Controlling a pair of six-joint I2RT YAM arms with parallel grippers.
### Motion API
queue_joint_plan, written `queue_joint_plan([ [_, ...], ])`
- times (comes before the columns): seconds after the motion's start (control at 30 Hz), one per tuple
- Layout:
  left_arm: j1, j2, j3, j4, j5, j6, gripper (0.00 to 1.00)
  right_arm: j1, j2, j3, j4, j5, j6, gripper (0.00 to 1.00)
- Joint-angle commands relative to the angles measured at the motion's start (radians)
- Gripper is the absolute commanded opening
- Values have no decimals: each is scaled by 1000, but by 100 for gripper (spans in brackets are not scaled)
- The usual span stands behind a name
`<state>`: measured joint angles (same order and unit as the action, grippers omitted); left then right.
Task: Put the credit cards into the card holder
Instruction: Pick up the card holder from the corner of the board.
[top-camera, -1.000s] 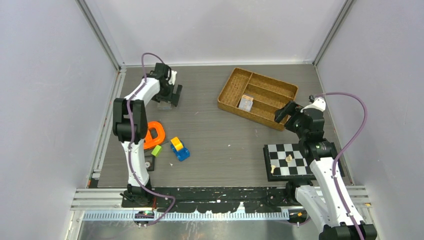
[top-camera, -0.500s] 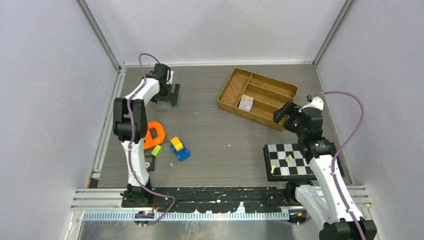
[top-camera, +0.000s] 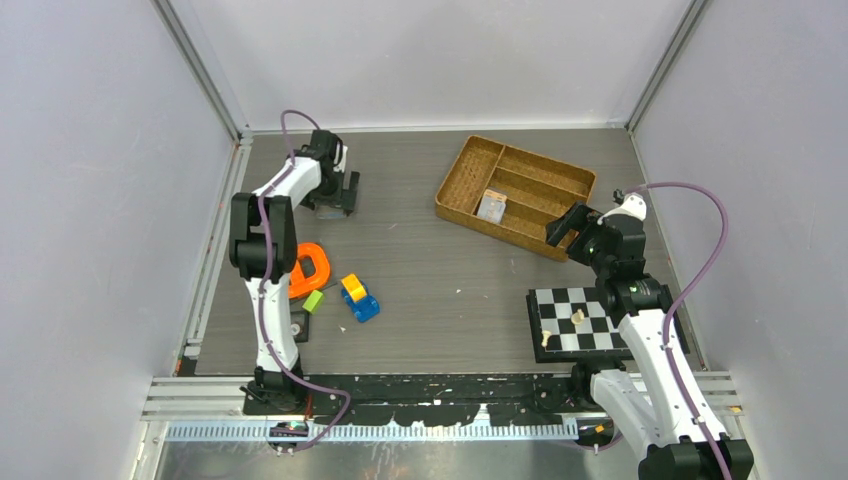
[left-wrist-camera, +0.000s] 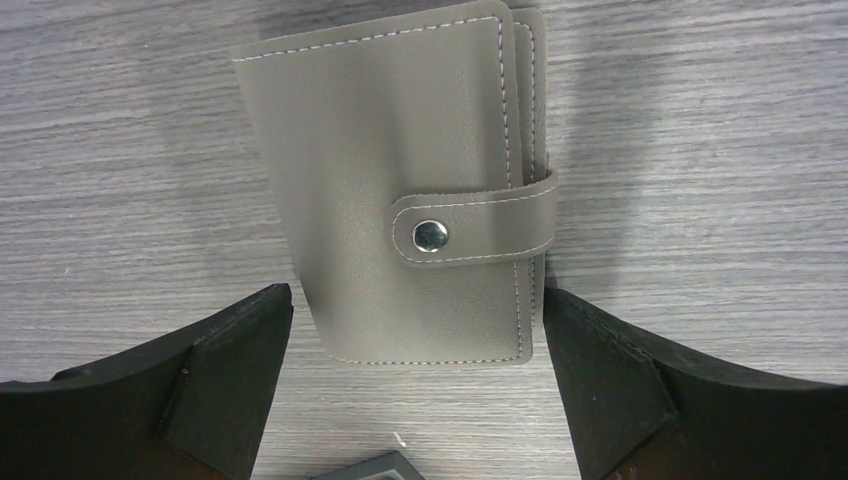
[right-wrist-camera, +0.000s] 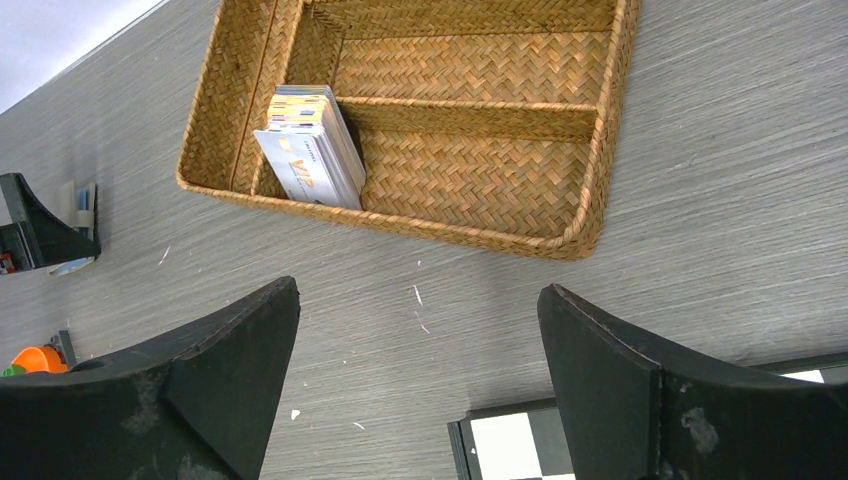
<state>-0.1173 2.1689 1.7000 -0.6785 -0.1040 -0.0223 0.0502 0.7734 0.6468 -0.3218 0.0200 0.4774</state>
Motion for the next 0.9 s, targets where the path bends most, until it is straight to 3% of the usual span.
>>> queue_joint_plan([
  [0.0,3,28,33,-11,-6,0,97,-2,4,33,30,-6,3,93],
  [0.17,4,51,50,-35,0,-4,79,-2,6,34,29,-6,3,93],
  [0.47,-30,-26,-21,-41,22,-9,61,-2,3,36,41,-78,-2,93],
  [0.77,-272,-308,-158,-79,-17,8,55,-2,43,35,131,-323,20,92],
  [0.87,-340,-406,-228,-81,41,1,53,-2,84,36,156,-429,41,89],
])
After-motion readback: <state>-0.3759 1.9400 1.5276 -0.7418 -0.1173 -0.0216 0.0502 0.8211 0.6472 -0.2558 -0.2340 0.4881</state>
